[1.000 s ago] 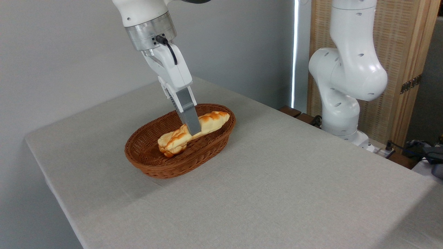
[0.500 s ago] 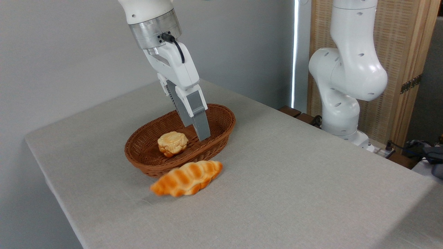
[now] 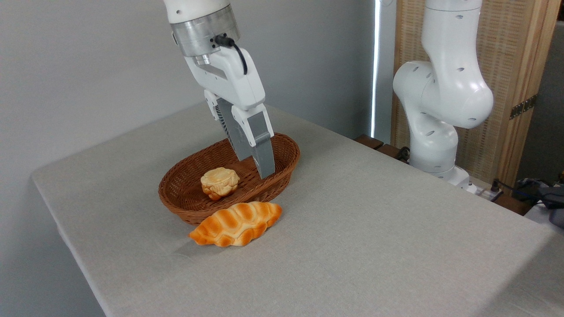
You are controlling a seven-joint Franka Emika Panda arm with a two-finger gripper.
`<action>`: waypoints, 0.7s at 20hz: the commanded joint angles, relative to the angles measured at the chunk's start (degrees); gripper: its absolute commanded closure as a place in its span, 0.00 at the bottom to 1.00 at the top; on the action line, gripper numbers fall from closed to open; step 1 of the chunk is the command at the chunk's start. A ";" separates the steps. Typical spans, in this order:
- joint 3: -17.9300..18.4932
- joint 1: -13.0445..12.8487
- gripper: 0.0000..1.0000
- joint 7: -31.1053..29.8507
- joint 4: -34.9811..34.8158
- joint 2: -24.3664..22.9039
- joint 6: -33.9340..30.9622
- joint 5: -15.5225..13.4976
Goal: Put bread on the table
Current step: 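Open the gripper and raise it away from the croissant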
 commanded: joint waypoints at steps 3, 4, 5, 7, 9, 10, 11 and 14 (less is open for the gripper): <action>1.92 -0.29 0.00 -0.11 1.80 -0.36 -1.16 -4.91; 2.88 -0.29 0.00 -1.51 1.89 -0.36 -0.99 -6.13; 3.59 -0.29 0.00 -3.00 2.15 -0.36 -0.81 -7.97; 4.64 -0.29 0.00 -3.63 3.12 -0.27 -0.81 -10.80; 4.91 -0.38 0.00 -3.54 3.12 -0.27 -0.81 -10.89; 4.91 -0.38 0.00 -3.28 3.12 -0.27 -0.81 -10.89; 4.83 -0.38 0.00 -3.19 3.12 -0.18 -0.72 -10.89; 4.74 -0.46 0.00 -3.46 3.12 -0.18 -0.72 -10.63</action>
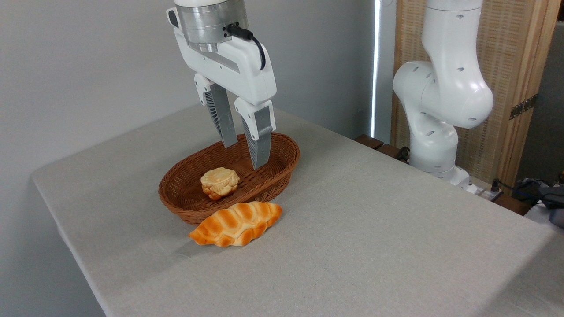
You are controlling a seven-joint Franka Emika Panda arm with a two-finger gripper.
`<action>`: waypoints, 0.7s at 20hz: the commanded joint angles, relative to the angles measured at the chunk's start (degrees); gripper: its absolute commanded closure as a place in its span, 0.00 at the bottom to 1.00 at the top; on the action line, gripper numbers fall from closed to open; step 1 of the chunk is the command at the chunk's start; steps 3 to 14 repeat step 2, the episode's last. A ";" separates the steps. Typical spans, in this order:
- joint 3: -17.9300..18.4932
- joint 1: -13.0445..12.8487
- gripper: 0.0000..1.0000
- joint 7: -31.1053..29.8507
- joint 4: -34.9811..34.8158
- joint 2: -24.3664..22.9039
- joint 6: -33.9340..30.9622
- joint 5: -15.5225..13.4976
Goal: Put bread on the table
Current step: 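Open the gripper and raise it away from the croissant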
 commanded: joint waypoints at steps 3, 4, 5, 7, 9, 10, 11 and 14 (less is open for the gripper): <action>0.54 -0.43 0.00 -0.37 0.70 -0.02 -0.81 -0.93; 0.54 -0.43 0.00 -0.37 0.70 -0.02 -0.81 -0.93; 0.54 -0.43 0.00 -0.37 0.70 -0.02 -0.81 -0.93; 0.54 -0.43 0.00 -0.37 0.70 -0.02 -0.81 -0.93; 0.54 -0.43 0.00 -0.37 0.70 -0.02 -0.81 -0.93; 0.54 -0.43 0.00 -0.37 0.70 -0.02 -0.81 -0.93; 0.54 -0.43 0.00 -0.37 0.70 -0.02 -0.81 -0.93; 0.54 -0.43 0.00 -0.37 0.70 -0.02 -0.81 -0.93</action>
